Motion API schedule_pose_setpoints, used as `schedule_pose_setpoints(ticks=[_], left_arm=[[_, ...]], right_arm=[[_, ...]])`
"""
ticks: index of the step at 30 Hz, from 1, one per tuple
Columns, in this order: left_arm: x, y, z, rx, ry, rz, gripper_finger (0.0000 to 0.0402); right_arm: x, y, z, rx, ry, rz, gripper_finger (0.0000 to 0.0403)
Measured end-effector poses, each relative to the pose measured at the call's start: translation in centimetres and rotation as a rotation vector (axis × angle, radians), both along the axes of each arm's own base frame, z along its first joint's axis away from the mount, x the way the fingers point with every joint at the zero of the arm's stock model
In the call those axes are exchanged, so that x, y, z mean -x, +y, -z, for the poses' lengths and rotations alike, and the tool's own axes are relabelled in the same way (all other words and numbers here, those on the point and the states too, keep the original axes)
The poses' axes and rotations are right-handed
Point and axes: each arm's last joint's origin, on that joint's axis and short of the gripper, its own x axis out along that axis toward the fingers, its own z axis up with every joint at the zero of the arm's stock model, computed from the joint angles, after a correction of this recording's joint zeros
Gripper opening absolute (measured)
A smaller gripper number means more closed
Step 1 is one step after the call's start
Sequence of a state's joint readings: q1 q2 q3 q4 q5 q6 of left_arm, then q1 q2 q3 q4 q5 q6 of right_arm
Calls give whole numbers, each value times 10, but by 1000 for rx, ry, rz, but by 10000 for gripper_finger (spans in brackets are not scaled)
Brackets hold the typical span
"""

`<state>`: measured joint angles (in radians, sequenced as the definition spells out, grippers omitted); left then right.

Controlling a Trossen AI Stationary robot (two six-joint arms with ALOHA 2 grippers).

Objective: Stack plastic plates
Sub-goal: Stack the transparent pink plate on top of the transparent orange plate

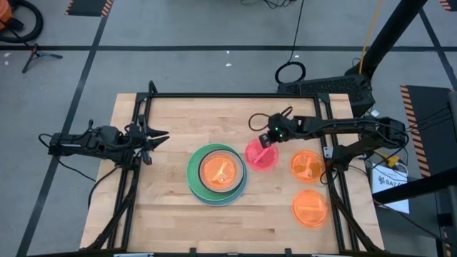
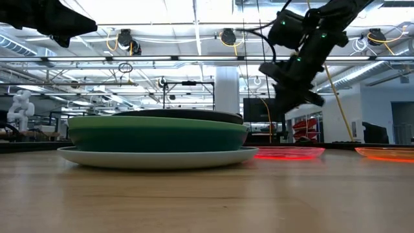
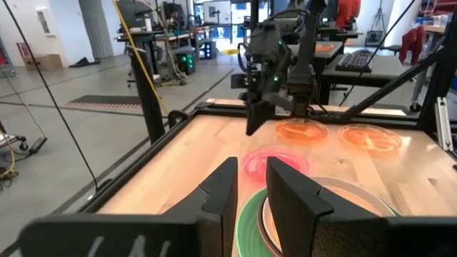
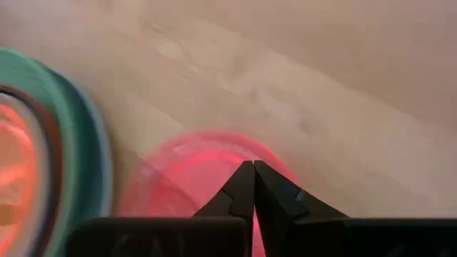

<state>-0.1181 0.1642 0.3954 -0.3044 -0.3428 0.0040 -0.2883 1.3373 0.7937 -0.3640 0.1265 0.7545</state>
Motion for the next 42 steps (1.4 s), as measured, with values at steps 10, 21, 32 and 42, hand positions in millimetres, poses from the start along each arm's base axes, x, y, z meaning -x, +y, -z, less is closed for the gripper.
schedule_pose_setpoints(ticks=[10, 21, 32, 42], left_arm=[[0, 0, 0, 2, 1, 0, 83], [0, 0, 1, 1, 7, 0, 83], [0, 0, 1, 1, 7, 0, 83], [0, 0, 1, 0, 6, 0, 83]], right_arm=[[6, 7, 4, 0, 76, 86, 3], [5, 6, 3, 33, 75, 106, 4], [3, 4, 1, 119, 57, 148, 4], [2, 5, 0, 137, 47, 140, 4]])
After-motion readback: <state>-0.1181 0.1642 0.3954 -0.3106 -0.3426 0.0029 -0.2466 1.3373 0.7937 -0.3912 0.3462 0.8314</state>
